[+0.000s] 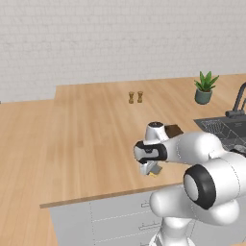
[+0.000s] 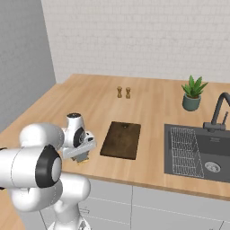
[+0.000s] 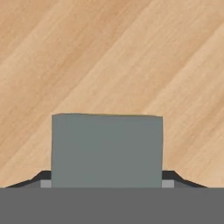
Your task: Pick up the sponge from the counter and clean the cutting board by briefly scrubbing or pressing down on the cutting board. Once finished, release the sponge.
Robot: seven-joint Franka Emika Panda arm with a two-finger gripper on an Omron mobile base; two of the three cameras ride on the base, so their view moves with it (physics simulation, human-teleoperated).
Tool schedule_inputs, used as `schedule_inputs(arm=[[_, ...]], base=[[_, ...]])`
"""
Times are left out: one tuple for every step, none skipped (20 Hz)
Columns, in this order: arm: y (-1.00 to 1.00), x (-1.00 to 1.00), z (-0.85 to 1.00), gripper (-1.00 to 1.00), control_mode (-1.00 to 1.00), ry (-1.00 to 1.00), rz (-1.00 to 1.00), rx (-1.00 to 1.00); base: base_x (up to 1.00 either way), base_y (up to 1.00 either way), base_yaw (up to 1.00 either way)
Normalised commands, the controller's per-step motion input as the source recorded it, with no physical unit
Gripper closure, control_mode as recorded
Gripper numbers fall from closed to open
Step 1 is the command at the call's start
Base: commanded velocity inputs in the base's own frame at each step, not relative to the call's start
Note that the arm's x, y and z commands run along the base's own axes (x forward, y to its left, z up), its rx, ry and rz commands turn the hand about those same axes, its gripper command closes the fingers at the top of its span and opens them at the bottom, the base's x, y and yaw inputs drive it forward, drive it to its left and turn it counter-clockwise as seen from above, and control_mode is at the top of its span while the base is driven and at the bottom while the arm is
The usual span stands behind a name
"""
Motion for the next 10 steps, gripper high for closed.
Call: schedule_inputs(arm=[[-0.16, 0.00, 0.36, 1.00, -1.00, 0.13, -0.12, 0.01], [-0.16, 0.00, 0.39, 1.00, -1.00, 0.11, -0.15, 0.01], [-0.24, 0.21, 0.41, 1.00, -1.00, 0.11, -0.21, 0.00], [-0.22, 0.30, 0.41, 1.00, -1.00, 0.10, -0.23, 0.00], [-0.19, 0.39, 0.34, 1.00, -1.00, 0.10, -0.24, 0.00], [-0.20, 0.45, 0.32, 1.00, -1.00, 0.15, -0.24, 0.00], [-0.34, 0.46, 0.33, 1.00, -1.00, 0.15, -0.27, 0.00], [-0.37, 0.51, 0.24, 1.00, -1.00, 0.12, -0.28, 0.00], [-0.42, 0.58, 0.16, 1.00, -1.00, 0.05, -0.28, 0.00], [-0.43, 0.69, 0.05, 1.00, -1.00, 0.00, -0.28, 0.00]], base=[[0.00, 0.00, 0.00], [0.00, 0.00, 0.00], [0.00, 0.00, 0.00], [0.00, 0.00, 0.00], [0.00, 0.00, 0.00], [0.00, 0.00, 0.00], [0.00, 0.00, 0.00], [0.00, 0.00, 0.00], [0.00, 0.00, 0.00], [0.00, 0.00, 0.00]])
